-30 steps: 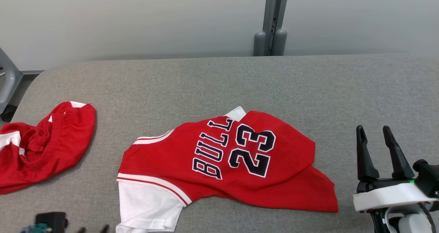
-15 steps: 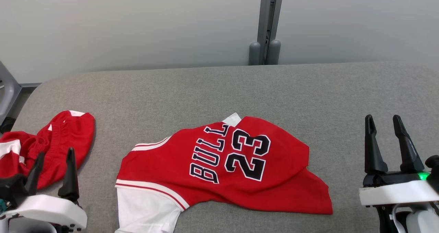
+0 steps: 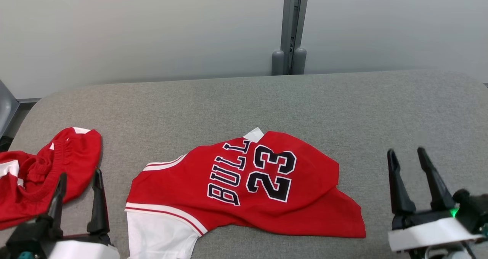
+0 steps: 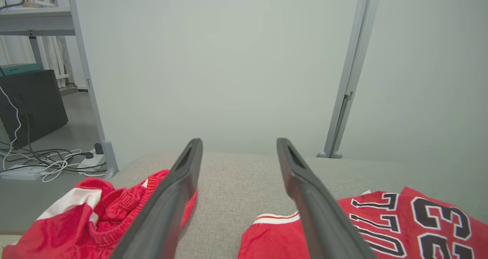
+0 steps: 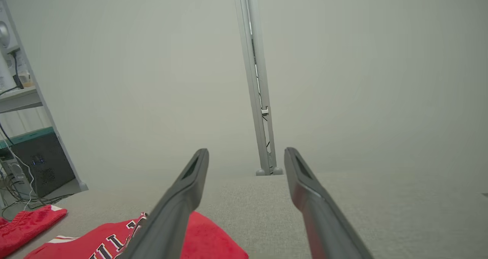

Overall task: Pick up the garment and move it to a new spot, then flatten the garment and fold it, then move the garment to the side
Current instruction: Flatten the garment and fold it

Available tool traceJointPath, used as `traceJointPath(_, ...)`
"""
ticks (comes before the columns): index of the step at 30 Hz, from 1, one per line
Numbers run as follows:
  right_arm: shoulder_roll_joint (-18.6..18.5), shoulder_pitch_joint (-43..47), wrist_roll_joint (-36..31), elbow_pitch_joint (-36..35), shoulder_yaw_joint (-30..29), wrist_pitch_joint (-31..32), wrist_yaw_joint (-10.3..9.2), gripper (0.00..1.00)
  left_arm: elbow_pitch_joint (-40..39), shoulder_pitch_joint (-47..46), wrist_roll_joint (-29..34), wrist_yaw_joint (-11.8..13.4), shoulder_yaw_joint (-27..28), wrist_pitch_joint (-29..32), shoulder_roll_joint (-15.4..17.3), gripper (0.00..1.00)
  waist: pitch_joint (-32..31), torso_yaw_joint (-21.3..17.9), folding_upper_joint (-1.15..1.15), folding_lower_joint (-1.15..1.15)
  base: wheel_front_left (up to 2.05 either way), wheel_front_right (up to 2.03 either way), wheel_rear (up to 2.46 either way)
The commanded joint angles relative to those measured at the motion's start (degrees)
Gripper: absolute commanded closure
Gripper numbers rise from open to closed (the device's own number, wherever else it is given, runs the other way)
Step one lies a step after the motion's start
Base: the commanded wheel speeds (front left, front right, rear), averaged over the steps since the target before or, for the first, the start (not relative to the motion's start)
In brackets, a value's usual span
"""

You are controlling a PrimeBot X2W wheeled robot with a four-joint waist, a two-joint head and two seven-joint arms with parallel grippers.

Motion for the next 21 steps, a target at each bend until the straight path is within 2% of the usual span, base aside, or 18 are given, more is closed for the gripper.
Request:
traceJointPath(1,0.10,1.10,-0.86,1.10,0.00,-0.02,0.01,0.00,1.16,0.88,1.29,-1.08,0.99,0.00,-0.93,0.00,0.01,0.03,0.00,0.00,0.00,0.00,0.00)
traceJointPath(6,0.60,0.78,-1.51,2.55,-0.19,-0.02,0.01,0.00,4.79,0.94,4.46,-5.03,3.63,0.00,-4.32,0.00,0.05,-0.29,0.00,0.00,0.00,0.00,0.00)
traceJointPath(21,0.91,0.52,-2.20,1.88,-0.98,-0.01,0.01,0.00,7.79,0.46,9.57,-10.09,8.38,-0.01,-8.52,0.00,-0.64,-0.09,0.00,0.00,0.00,0.00,0.00)
